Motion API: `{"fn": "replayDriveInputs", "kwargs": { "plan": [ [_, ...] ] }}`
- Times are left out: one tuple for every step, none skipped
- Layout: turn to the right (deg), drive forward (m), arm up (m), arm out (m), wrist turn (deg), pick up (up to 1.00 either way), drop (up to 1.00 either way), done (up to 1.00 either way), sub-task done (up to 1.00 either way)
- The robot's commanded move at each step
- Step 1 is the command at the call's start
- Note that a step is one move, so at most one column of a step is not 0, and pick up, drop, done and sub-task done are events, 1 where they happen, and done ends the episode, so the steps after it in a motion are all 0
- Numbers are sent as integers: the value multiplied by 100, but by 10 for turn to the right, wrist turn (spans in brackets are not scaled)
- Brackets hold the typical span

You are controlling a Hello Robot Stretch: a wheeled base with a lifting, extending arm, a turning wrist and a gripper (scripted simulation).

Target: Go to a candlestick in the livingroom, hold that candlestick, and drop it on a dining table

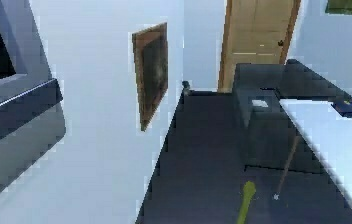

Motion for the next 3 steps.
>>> {"fn": "replayDriveInputs", "kwargs": {
  "plan": [
    [150,0,0,0,0,0,0,0,0],
    [0,85,0,0,0,0,0,0,0],
    [450,0,0,0,0,0,0,0,0]
  ]
}}
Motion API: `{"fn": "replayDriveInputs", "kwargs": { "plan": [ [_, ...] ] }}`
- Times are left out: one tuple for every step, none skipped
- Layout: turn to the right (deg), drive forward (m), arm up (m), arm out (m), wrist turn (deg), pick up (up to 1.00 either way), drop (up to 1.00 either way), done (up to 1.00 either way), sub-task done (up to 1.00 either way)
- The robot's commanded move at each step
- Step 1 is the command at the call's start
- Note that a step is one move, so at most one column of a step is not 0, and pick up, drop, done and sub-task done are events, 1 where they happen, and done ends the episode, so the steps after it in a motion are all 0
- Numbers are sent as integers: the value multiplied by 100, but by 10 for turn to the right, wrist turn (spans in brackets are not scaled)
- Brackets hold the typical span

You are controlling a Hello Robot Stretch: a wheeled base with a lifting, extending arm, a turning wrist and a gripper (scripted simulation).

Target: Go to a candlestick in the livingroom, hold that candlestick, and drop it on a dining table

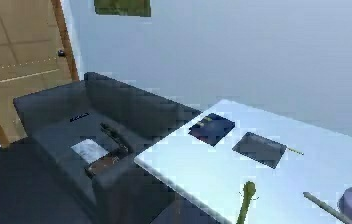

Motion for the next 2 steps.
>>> {"fn": "replayDriveInputs", "kwargs": {
  "plan": [
    [450,0,0,0,0,0,0,0,0],
    [450,0,0,0,0,0,0,0,0]
  ]
}}
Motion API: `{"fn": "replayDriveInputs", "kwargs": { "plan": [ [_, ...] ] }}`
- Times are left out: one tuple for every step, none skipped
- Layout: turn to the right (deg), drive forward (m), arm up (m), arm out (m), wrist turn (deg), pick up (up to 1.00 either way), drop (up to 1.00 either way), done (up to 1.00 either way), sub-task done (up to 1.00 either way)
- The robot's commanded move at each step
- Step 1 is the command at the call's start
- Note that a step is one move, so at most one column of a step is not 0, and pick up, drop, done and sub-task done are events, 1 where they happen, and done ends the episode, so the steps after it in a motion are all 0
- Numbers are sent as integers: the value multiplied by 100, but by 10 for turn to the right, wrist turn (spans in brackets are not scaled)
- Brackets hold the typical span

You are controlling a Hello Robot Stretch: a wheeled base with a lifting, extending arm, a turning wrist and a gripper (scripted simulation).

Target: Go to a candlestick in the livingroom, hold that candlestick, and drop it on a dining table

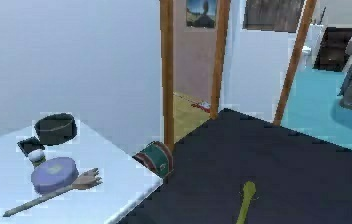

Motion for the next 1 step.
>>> {"fn": "replayDriveInputs", "kwargs": {
  "plan": [
    [270,0,0,0,0,0,0,0,0]
  ]
}}
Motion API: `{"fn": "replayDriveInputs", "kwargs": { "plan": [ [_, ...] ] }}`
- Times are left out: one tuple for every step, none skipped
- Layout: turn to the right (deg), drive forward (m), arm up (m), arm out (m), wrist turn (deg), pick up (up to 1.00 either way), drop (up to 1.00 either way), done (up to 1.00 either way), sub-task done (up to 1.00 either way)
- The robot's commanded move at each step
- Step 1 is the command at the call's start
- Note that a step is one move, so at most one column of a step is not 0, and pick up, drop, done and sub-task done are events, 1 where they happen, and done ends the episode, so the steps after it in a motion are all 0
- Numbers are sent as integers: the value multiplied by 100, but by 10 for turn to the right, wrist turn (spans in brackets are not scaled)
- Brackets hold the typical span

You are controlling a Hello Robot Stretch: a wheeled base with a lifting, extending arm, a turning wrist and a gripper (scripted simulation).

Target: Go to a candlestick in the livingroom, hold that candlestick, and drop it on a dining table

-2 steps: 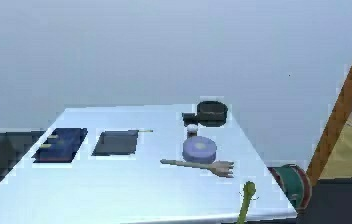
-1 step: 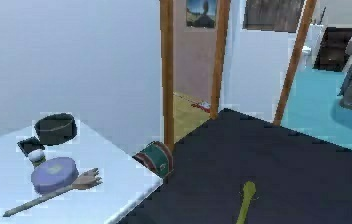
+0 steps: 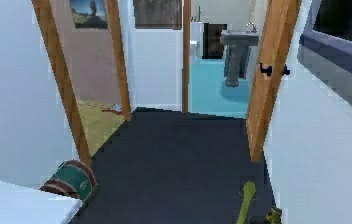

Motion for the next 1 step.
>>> {"fn": "replayDriveInputs", "kwargs": {
  "plan": [
    [-450,0,0,0,0,0,0,0,0]
  ]
}}
